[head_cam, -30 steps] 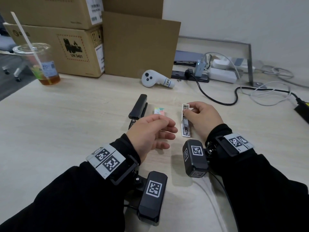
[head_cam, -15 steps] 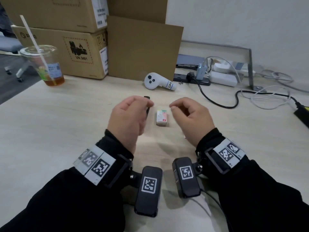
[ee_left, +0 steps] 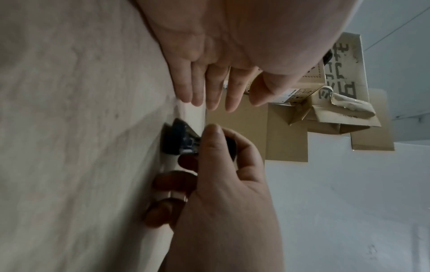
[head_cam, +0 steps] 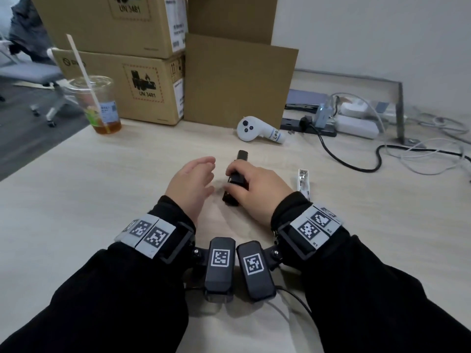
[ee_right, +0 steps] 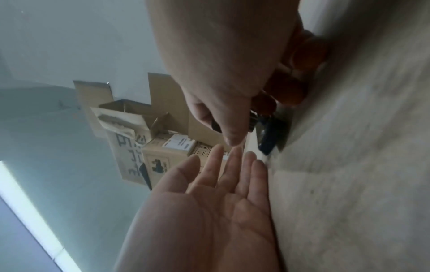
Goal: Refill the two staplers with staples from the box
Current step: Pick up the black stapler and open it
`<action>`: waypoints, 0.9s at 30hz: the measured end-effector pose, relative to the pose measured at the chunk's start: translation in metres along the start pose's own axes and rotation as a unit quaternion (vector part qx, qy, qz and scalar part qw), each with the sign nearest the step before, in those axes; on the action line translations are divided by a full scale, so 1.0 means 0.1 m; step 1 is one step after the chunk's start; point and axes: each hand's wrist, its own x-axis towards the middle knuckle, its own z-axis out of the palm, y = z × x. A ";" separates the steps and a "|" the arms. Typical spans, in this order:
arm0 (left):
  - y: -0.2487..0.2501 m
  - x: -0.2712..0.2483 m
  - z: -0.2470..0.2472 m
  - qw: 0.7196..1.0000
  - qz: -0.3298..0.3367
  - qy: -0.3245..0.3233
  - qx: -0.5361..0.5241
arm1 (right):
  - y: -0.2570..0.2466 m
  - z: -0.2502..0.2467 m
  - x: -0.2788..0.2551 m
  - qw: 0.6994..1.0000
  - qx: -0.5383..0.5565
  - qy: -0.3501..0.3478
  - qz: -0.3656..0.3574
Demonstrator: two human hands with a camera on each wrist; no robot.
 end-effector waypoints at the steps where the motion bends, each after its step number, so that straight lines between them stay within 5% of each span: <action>1: 0.02 -0.01 0.02 1.000 -0.012 -0.008 -0.019 | 0.02 -0.01 -0.01 0.999 0.040 0.019 0.001; 6: -0.01 -0.05 0.06 0.995 -0.050 -0.079 -0.041 | 0.02 -0.05 -0.14 0.976 0.203 0.062 -0.053; 18: -0.04 -0.11 0.09 0.983 -0.087 -0.163 -0.015 | 0.01 -0.16 -0.21 0.989 0.094 0.092 -0.071; 22: -0.03 -0.15 0.04 0.968 -0.115 -0.222 0.016 | 0.09 -0.29 -0.24 0.938 0.247 0.239 -0.049; 27: -0.03 -0.17 0.00 0.947 -0.142 -0.286 0.043 | 0.19 -0.40 -0.26 0.863 0.424 0.274 0.016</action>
